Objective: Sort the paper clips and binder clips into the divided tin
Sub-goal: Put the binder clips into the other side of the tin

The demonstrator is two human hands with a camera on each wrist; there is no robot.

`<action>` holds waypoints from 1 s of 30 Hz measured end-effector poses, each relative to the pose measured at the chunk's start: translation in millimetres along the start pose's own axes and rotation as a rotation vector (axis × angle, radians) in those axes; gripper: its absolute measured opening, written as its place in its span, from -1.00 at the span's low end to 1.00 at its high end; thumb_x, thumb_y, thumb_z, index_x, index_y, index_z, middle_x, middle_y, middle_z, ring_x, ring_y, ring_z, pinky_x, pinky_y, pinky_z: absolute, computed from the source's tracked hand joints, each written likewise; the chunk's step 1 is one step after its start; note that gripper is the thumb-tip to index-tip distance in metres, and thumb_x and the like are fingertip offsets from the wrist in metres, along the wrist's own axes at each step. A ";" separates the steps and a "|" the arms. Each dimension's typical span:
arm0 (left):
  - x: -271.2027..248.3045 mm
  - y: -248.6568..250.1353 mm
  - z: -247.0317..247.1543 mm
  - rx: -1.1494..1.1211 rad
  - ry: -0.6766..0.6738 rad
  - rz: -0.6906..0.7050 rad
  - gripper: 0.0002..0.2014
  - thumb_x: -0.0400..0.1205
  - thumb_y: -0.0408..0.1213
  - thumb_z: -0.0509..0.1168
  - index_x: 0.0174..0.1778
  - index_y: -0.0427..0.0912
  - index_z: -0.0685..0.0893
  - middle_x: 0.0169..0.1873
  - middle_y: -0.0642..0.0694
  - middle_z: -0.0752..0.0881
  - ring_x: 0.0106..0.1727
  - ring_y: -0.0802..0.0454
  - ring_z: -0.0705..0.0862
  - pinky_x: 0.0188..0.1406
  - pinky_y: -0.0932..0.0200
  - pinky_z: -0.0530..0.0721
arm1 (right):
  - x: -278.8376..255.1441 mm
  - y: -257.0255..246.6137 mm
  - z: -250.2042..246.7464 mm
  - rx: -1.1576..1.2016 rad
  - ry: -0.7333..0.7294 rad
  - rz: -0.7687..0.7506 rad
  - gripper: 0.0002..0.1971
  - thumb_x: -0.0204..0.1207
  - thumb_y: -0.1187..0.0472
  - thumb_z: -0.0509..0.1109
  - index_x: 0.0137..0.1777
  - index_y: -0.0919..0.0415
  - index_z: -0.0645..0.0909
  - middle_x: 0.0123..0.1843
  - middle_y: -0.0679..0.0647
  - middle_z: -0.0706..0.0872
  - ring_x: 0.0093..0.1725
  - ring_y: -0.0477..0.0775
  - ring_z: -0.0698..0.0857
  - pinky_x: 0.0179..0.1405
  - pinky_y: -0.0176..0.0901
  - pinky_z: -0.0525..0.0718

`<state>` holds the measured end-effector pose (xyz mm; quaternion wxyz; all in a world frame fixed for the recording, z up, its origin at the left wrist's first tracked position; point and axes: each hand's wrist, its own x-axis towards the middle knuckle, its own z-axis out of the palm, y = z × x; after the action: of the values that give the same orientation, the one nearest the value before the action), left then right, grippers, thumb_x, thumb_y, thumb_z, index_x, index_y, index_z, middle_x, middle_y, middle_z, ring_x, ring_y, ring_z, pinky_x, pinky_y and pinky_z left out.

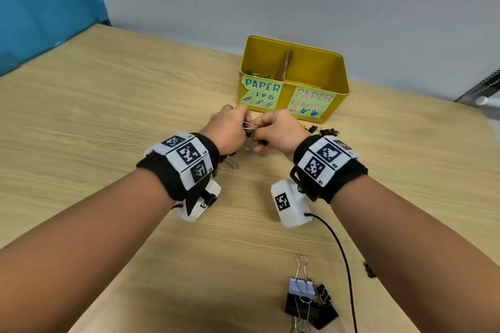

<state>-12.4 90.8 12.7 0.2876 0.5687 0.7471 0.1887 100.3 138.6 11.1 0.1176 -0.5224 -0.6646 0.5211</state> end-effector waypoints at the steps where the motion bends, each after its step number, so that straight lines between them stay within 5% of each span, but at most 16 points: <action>1: 0.1 9.3 -3.8 -0.032 0.034 0.034 -0.75 0.56 -0.48 0.12 0.09 -0.16 0.54 0.13 -0.28 0.53 0.19 -0.28 0.55 0.17 -0.02 0.54 | -4.1 -5.2 -9.5 -0.014 0.041 -0.049 -0.85 0.45 0.51 0.34 -0.08 0.38 0.73 -0.31 0.19 0.67 -0.44 0.05 0.66 -0.05 0.11 0.77; 4: 8.3 46.6 -20.0 -0.083 0.156 0.175 -0.77 0.56 -0.46 0.15 0.07 -0.13 0.54 0.10 -0.23 0.53 0.15 -0.18 0.55 0.13 0.06 0.50 | -12.4 -27.1 -49.6 -0.018 0.163 -0.183 -0.84 0.45 0.52 0.34 -0.08 0.35 0.72 -0.33 0.12 0.68 -0.56 -0.13 0.65 -0.31 -0.22 0.79; 7: 32.4 86.6 -36.2 -0.110 0.242 0.301 -0.71 0.52 -0.42 0.20 0.16 -0.15 0.57 0.17 -0.24 0.56 0.16 -0.15 0.57 0.13 0.19 0.49 | -11.6 -48.0 -94.6 0.035 0.255 -0.241 -0.75 0.43 0.53 0.35 -0.32 0.18 0.65 -0.39 0.03 0.63 -0.67 -0.23 0.61 -0.51 -0.41 0.70; 10: 62.4 116.7 -45.9 -0.152 0.164 0.360 -0.61 0.45 -0.45 0.31 0.23 -0.22 0.57 0.09 -0.17 0.64 0.04 -0.05 0.60 -0.25 0.37 0.46 | 6.1 -54.4 -124.5 0.081 0.375 -0.225 -0.72 0.40 0.53 0.36 -0.35 0.13 0.60 -0.38 0.06 0.61 -0.59 -0.17 0.63 -0.59 -0.41 0.65; 13: 81.2 128.4 -46.1 -0.210 -0.004 0.314 -0.43 0.41 -0.41 0.45 0.36 -0.21 0.50 0.08 -0.15 0.65 -0.01 0.01 0.59 -0.33 0.41 0.55 | 31.8 -46.8 -137.0 0.107 0.446 -0.152 -0.77 0.39 0.49 0.41 -0.32 0.13 0.57 -0.32 0.10 0.63 -0.28 0.13 0.68 -0.32 -0.12 0.76; 15: 87.6 126.6 -42.0 -0.092 -0.088 0.283 -0.30 0.44 -0.29 0.48 0.50 -0.14 0.38 0.34 -0.15 0.59 0.23 -0.03 0.61 0.02 0.29 0.59 | 38.9 -40.3 -135.0 0.063 0.404 -0.083 -0.87 0.40 0.42 0.43 -0.13 0.20 0.65 -0.20 0.19 0.70 -0.10 0.20 0.67 -0.06 0.09 0.73; 17: 84.8 116.4 -42.5 0.038 -0.099 0.291 -0.24 0.46 -0.19 0.47 0.57 -0.08 0.29 0.48 -0.08 0.49 0.43 -0.03 0.51 0.29 0.25 0.46 | 41.7 -34.4 -132.9 -0.100 0.388 -0.037 -0.63 0.40 0.30 0.48 0.22 0.23 0.63 0.09 0.23 0.74 0.04 0.16 0.70 0.20 0.11 0.70; 19: 69.1 99.2 -50.5 0.093 -0.025 0.303 -0.28 0.46 -0.15 0.46 0.54 -0.04 0.33 0.47 -0.10 0.49 0.44 -0.05 0.50 0.30 0.18 0.46 | 40.3 -29.0 -131.9 -0.336 0.443 -0.061 -0.54 0.38 0.14 0.52 0.30 0.19 0.61 0.25 0.13 0.71 0.21 0.11 0.69 0.29 -0.02 0.63; 21: 45.9 72.8 -60.7 0.116 0.034 0.254 -0.41 0.46 -0.12 0.46 0.41 -0.04 0.46 0.33 -0.12 0.55 0.25 -0.05 0.56 0.15 0.13 0.49 | 38.0 -21.3 -129.5 -0.516 0.538 -0.095 -0.66 0.37 0.04 0.53 0.09 0.17 0.68 0.13 0.12 0.75 0.19 0.12 0.70 0.14 -0.10 0.63; 23: 21.4 41.8 -68.2 0.198 -0.053 0.149 -0.51 0.44 -0.09 0.47 0.28 -0.03 0.54 0.20 -0.10 0.61 0.06 -0.01 0.56 0.02 0.14 0.50 | 36.0 -13.7 -125.0 -0.582 0.611 -0.108 -0.74 0.38 0.03 0.52 -0.06 0.20 0.69 0.01 0.16 0.77 0.10 0.16 0.72 -0.01 -0.11 0.61; 27: -23.5 -12.1 -67.5 0.472 -0.443 -0.161 -0.31 0.35 -0.01 0.53 0.39 0.10 0.45 0.28 -0.03 0.53 0.25 -0.11 0.56 0.28 -0.12 0.59 | 34.7 -10.0 -116.7 -0.602 0.624 -0.143 -0.74 0.55 0.15 0.34 0.15 0.26 0.70 0.17 0.26 0.75 0.19 0.25 0.68 0.17 -0.04 0.62; 30: -45.8 -32.7 -53.4 0.489 -0.549 -0.269 -0.17 0.31 -0.15 0.58 0.47 0.09 0.31 0.19 -0.05 0.44 0.00 -0.10 0.61 -0.02 -0.02 0.72 | 29.6 -8.5 -115.0 -0.540 0.677 -0.180 -0.71 0.53 0.23 0.31 0.24 0.19 0.66 0.25 0.26 0.69 0.24 0.26 0.66 0.26 -0.04 0.62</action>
<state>-62.4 40.1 43.4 0.3550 0.5467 0.7333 -0.1932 163.4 229.1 55.9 0.2331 -0.6155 -0.7439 0.1160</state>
